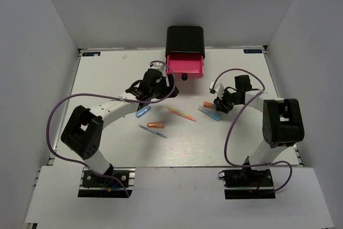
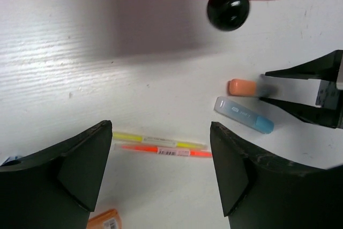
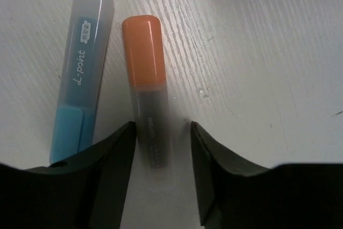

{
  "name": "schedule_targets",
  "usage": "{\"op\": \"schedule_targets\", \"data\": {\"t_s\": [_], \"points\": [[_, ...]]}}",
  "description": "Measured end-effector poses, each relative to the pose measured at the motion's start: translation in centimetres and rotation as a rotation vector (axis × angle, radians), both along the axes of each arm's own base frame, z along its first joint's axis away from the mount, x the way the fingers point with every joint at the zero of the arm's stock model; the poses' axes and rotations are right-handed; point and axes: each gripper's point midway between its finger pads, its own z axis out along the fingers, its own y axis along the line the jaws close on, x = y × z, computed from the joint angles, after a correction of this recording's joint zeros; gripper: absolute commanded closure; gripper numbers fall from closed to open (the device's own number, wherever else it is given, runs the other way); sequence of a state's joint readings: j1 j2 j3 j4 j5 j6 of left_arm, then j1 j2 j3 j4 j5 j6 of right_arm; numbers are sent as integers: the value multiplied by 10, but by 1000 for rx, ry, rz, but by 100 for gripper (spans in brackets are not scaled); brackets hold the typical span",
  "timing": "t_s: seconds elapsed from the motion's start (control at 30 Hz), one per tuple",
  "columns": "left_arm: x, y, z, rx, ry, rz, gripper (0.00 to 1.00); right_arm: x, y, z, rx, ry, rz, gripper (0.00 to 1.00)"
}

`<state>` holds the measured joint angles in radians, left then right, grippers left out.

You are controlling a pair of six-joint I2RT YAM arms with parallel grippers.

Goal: Sort the stationery into containers
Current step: Pick up the pen from the center of the board, then place the pen in the drawer.

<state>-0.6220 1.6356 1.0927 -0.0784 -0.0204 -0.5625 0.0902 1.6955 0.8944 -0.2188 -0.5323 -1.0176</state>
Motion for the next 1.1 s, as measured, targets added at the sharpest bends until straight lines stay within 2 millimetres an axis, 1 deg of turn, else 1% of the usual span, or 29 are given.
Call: {"op": "schedule_targets", "data": {"t_s": [0.03, 0.07, 0.17, 0.2, 0.3, 0.37, 0.43, 0.47, 0.53, 0.6, 0.67, 0.73, 0.83, 0.9, 0.97, 1.07, 1.1], "points": [[-3, 3, -3, 5, 6, 7, 16, 0, 1, 0, -8, -3, 6, 55], [-7, 7, -6, 10, 14, 14, 16, -1, 2, 0, -11, -3, 13, 63], [-20, 23, -20, 32, 45, 48, 16, -1, 2, -1, -20, -4, 22, 75], [-25, 30, -25, 41, 55, 59, 16, -1, 2, 0, -22, -1, 22, 84], [-39, 46, -31, 71, 77, 90, 16, -2, 2, 1, -26, 13, 26, 90], [-42, 56, -29, 84, 74, 112, 16, -4, 2, 5, -21, 25, 30, 90], [-43, 63, -24, 89, 61, 133, 16, -5, 4, 16, -6, 17, 43, 90], [-44, 66, -22, 93, 56, 142, 16, -8, 6, 24, 6, 7, 55, 90], [-47, 72, -19, 97, 46, 155, 16, -11, 12, 50, 37, -41, 90, 92], [-49, 76, -18, 101, 40, 165, 16, -11, 19, 84, 76, -118, 127, 92], [-50, 77, -19, 103, 41, 167, 16, -8, 28, 122, 120, -213, 158, 92], [-51, 78, -20, 106, 45, 167, 16, -5, 36, 154, 160, -291, 182, 92], [-51, 78, -21, 105, 48, 168, 16, 8, 51, 195, 221, -376, 204, 92], [-51, 77, -23, 104, 51, 166, 16, 20, 63, 212, 255, -405, 208, 92], [-50, 75, -26, 104, 54, 163, 16, 36, 77, 221, 282, -421, 215, 92], [-48, 69, -32, 97, 64, 146, 16, 60, 102, 224, 310, -425, 227, 92], [-47, 67, -35, 95, 69, 140, 16, 68, 110, 223, 314, -424, 228, 90]]}}
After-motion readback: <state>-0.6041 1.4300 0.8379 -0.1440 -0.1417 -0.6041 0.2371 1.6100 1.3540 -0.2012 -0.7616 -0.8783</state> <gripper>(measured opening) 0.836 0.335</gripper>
